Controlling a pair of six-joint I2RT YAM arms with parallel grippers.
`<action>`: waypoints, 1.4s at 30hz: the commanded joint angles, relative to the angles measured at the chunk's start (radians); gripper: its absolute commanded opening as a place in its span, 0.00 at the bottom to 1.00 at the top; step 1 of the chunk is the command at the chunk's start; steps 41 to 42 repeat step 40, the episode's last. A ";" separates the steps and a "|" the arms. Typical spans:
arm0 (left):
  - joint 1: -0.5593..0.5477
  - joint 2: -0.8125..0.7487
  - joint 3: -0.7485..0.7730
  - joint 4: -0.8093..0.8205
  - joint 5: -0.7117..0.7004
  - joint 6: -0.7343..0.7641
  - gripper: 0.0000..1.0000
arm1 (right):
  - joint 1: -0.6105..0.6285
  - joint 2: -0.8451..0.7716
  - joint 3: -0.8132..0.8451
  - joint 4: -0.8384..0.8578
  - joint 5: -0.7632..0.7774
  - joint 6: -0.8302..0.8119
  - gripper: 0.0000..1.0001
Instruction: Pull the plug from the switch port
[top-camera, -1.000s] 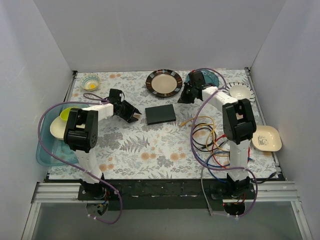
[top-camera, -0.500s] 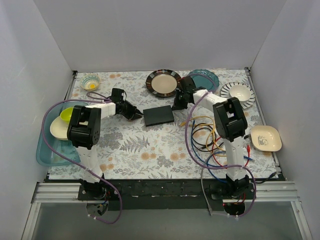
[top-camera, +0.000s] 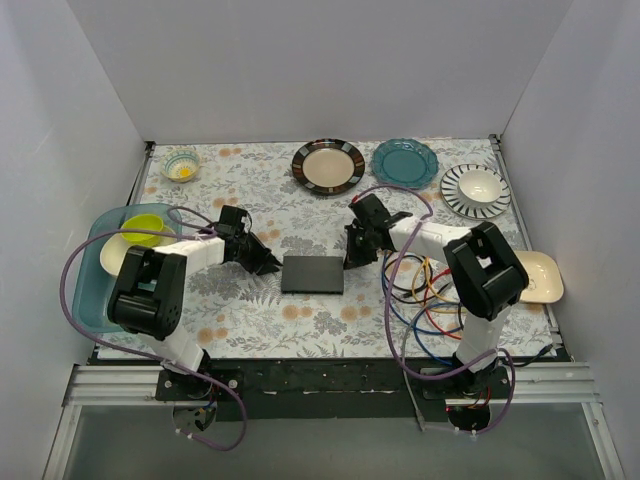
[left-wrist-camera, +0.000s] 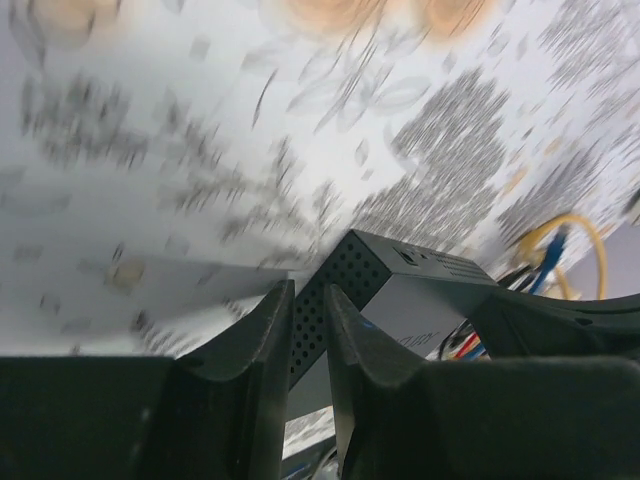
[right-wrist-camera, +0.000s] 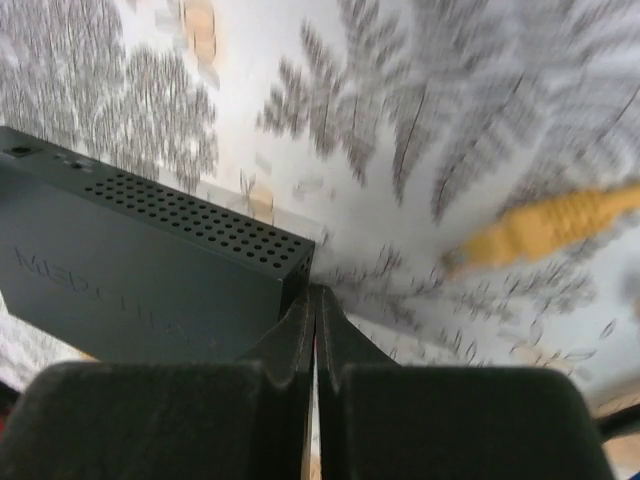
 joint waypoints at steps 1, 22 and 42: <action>-0.046 -0.131 -0.073 -0.019 0.066 -0.002 0.20 | 0.037 -0.071 -0.157 0.013 -0.109 0.028 0.01; -0.037 -0.031 0.402 -0.324 -0.071 0.339 0.81 | 0.187 -0.604 -0.058 -0.089 0.471 -0.142 0.98; -0.045 -0.039 0.419 -0.238 -0.054 0.331 0.95 | 0.227 -0.787 -0.216 -0.106 0.513 -0.277 0.99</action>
